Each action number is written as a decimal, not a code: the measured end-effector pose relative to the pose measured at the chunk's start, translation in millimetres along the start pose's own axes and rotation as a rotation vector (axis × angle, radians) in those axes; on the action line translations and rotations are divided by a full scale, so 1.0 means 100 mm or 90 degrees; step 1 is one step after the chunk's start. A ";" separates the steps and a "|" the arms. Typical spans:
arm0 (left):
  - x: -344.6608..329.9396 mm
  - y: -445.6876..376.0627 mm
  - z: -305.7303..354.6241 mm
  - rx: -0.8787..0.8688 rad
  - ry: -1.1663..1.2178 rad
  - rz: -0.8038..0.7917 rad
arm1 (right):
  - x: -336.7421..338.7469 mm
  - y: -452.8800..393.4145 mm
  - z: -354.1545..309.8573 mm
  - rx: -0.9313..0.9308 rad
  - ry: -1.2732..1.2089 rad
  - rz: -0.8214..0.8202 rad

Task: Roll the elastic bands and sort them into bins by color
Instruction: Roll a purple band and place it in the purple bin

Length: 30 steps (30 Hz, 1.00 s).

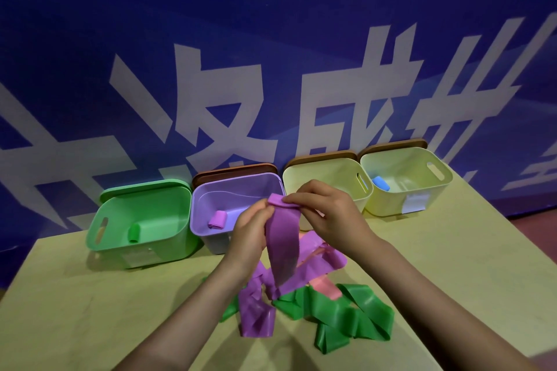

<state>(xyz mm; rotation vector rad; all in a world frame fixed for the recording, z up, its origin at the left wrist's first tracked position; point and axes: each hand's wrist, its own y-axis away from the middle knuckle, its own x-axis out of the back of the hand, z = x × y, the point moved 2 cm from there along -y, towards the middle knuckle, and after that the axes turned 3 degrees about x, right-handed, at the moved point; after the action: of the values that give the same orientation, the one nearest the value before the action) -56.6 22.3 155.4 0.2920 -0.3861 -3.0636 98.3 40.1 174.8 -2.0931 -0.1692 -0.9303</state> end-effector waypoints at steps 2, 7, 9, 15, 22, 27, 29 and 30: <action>-0.01 0.01 0.02 0.010 0.022 -0.002 | 0.01 -0.01 0.00 0.026 0.013 -0.012; 0.00 0.04 0.05 -0.010 0.004 0.007 | 0.02 -0.01 0.03 0.064 0.014 -0.050; 0.00 0.05 0.04 -0.039 -0.027 0.005 | 0.01 0.00 0.05 0.021 -0.057 -0.056; 0.01 0.05 0.08 -0.114 -0.107 0.013 | 0.02 0.00 -0.04 -0.313 -0.473 0.027; 0.00 0.08 0.08 -0.180 -0.204 0.001 | -0.03 -0.06 -0.09 -0.347 -0.431 0.018; -0.01 0.10 0.11 -0.144 -0.158 -0.006 | 0.00 -0.08 -0.10 -0.358 -0.449 0.009; -0.01 0.11 0.11 -0.124 -0.136 -0.003 | 0.02 -0.09 -0.11 -0.359 -0.451 0.005; -0.02 0.11 0.11 -0.120 -0.121 -0.003 | 0.02 -0.09 -0.11 -0.359 -0.447 0.005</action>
<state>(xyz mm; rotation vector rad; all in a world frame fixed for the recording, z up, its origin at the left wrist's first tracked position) -56.9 14.3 169.1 -0.0060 -0.1006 -3.1101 89.9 37.4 186.3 -2.8782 -0.2800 -0.1954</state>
